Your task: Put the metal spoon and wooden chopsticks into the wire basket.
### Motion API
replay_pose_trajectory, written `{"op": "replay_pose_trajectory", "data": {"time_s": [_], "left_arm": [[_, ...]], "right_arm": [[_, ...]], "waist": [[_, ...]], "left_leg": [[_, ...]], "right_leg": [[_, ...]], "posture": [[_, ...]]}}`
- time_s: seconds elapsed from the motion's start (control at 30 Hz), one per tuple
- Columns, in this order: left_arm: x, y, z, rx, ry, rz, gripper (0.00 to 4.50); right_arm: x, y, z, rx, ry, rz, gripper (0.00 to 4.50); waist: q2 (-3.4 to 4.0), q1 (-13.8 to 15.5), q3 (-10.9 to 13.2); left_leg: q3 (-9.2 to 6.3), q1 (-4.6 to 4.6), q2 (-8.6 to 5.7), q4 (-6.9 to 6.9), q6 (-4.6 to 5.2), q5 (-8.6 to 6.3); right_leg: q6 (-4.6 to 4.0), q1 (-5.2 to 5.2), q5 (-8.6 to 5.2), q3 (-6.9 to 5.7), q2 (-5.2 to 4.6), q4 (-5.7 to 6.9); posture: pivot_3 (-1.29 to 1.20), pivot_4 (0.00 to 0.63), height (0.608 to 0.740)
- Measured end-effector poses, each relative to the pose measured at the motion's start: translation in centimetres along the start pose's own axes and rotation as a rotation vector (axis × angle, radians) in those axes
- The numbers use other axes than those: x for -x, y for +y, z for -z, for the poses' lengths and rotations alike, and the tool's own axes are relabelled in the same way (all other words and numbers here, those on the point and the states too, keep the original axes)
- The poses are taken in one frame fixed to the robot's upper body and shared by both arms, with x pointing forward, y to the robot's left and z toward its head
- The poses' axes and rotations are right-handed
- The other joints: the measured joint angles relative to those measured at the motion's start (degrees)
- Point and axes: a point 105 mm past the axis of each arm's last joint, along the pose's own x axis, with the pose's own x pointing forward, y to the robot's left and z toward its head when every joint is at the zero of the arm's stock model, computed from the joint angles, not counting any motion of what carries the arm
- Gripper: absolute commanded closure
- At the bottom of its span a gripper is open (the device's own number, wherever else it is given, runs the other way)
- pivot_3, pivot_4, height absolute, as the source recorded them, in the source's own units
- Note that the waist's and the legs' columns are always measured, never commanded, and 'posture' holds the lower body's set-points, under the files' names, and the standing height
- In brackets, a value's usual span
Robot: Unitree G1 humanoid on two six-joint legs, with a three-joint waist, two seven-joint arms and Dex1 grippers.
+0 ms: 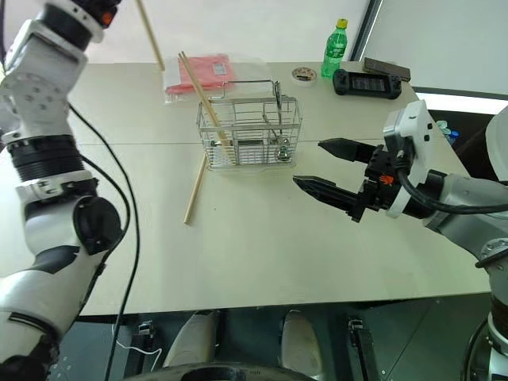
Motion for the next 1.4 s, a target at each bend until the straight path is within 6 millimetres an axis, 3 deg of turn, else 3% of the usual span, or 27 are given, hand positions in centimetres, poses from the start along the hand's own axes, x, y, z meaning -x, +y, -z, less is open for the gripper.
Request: {"op": "replay_pose_trajectory", "data": {"time_s": [0.2, 0.4, 0.67, 0.8, 0.97, 1.17, 1.4], "left_arm": [[-1.1, -0.8, 4.5, -0.047, 0.059, 0.021, 4.47], [0.5, 0.5, 9.6, -0.118, 0.118, -0.04, 4.47], [1.6, 0.1, 12.5, -0.167, 0.155, -0.044, 4.47], [2.7, 0.2, 13.7, -0.157, 0.184, -0.058, 2.9], [2.9, -0.6, 12.8, -0.115, 0.178, -0.025, 0.34], [3.9, 0.7, 9.0, -0.093, 0.214, 0.012, 0.34], [5.7, 5.2, 2.3, -0.216, 0.334, -0.104, 0.34]], "right_arm": [[0.0, 0.2, -0.1, -0.021, -0.014, 0.02, 0.0], [0.4, 0.2, -0.6, -0.031, -0.042, 0.057, 0.0], [0.4, 0.2, -0.8, -0.036, -0.041, 0.062, 0.0], [0.5, -0.2, -1.2, -0.035, -0.05, 0.074, 0.0], [0.4, -0.5, -1.5, -0.034, -0.059, 0.071, 0.0], [0.3, -1.0, -1.5, -0.043, -0.064, 0.07, 0.0], [-0.1, -0.9, -1.2, -0.04, -0.054, 0.055, 0.0]], "waist": [[0.0, 0.05, 0.0], [0.0, 0.17, 0.0], [0.0, 0.53, 0.0], [0.01, 0.85, 0.0], [0.01, 1.33, 0.0], [0.05, 0.82, -0.01], [0.08, 0.69, -0.01]], "left_leg": [[0.01, -0.08, -0.01, 0.09, 0.15, -0.09], [0.01, -0.11, -0.01, 0.12, 0.22, -0.13], [0.01, -0.14, -0.01, 0.17, 0.23, -0.14], [0.01, -0.14, -0.01, 0.18, 0.24, -0.14], [0.01, -0.14, -0.01, 0.19, 0.24, -0.14], [0.0, -0.12, 0.0, 0.17, 0.26, -0.15], [0.01, -0.12, -0.01, 0.16, 0.26, -0.16]], "right_leg": [[0.0, 0.0, 0.0, 0.0, 0.0, -0.05], [0.0, -0.01, 0.0, 0.0, 0.0, -0.05], [-0.01, 0.0, 0.0, 0.0, 0.01, -0.08], [-0.01, -0.01, 0.0, 0.0, 0.01, -0.08], [-0.01, 0.0, 0.0, 0.0, 0.01, -0.09], [-0.02, -0.03, -0.01, 0.0, 0.02, -0.06], [-0.02, -0.04, -0.01, 0.0, 0.02, -0.08]], "posture": [[0.0, 0.15, 0.721], [0.0, 0.15, 0.721], [0.0, 0.15, 0.721], [0.0, 0.15, 0.721], [0.0, 0.15, 0.721], [0.0, 0.15, 0.721], [0.0, 0.15, 0.721]]}}
